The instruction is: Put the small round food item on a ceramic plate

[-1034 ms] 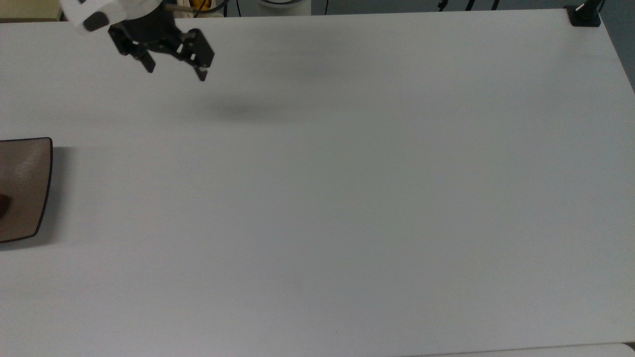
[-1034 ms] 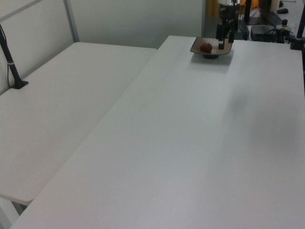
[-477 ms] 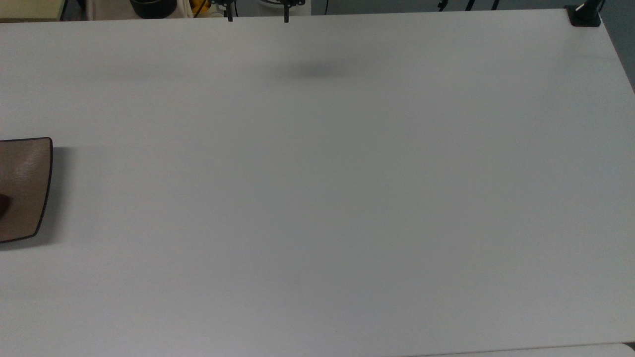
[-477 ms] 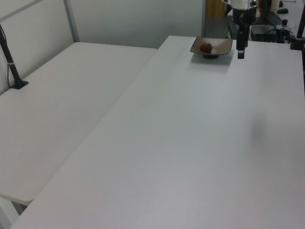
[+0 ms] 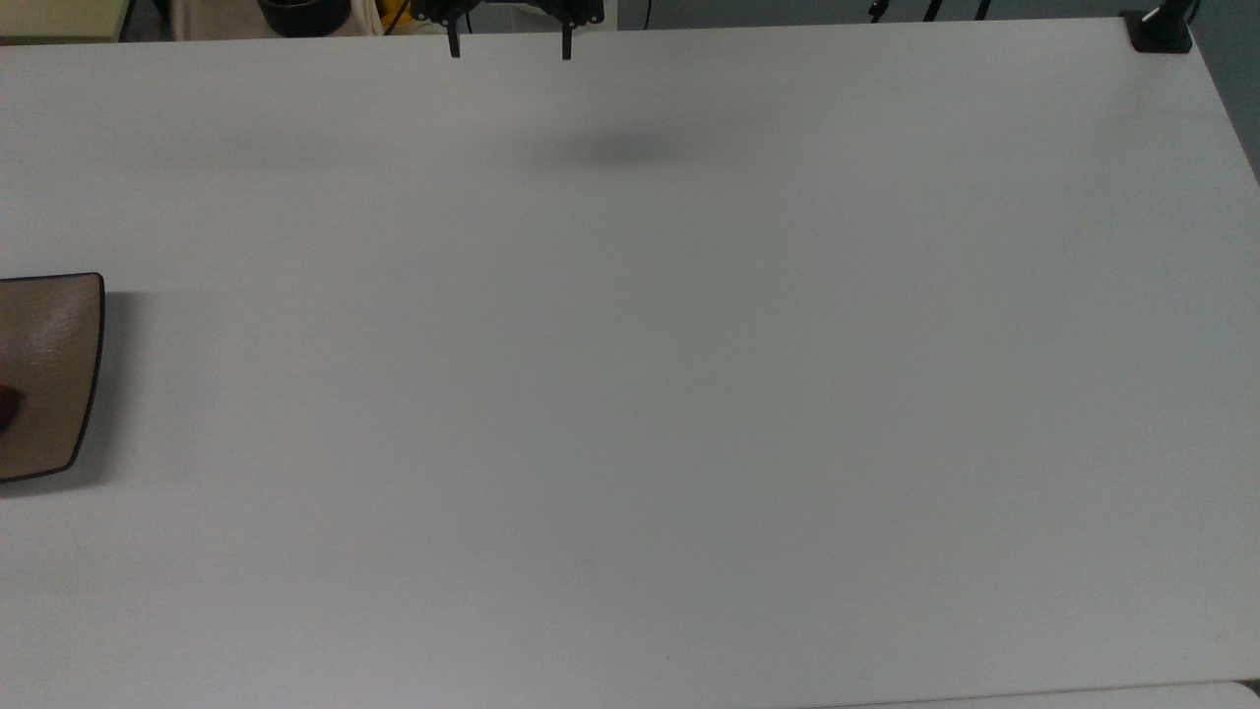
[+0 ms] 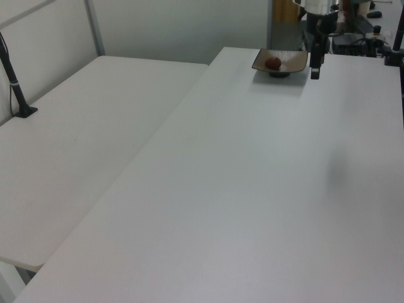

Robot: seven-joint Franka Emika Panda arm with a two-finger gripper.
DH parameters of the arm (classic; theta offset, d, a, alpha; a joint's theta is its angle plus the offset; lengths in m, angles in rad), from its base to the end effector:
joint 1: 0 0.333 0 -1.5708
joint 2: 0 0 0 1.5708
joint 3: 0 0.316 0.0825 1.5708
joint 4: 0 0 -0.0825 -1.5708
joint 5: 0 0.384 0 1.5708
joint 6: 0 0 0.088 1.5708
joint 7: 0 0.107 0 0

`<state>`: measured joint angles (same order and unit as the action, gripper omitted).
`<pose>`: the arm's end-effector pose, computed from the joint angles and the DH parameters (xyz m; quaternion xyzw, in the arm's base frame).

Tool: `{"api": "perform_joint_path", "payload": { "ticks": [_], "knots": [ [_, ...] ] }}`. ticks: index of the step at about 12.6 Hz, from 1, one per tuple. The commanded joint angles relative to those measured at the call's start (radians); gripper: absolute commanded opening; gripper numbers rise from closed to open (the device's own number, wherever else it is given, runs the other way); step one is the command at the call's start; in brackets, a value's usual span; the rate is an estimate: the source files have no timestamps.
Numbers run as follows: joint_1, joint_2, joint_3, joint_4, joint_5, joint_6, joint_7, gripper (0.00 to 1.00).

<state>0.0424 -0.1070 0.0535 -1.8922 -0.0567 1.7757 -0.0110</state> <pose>0.5260 0.0467 0.5472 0.9978 0.0591 -0.0035 0.0308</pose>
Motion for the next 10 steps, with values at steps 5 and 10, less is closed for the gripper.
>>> {"api": "perform_joint_path", "payload": {
  "ticks": [5, 10],
  "knots": [
    [-0.027, 0.073, 0.0, 0.059, 0.074, 0.019, 0.0, 1.0],
    [-0.027, 0.09, 0.0, 0.098, 0.04, 0.022, -0.004, 1.0]
  ]
}}
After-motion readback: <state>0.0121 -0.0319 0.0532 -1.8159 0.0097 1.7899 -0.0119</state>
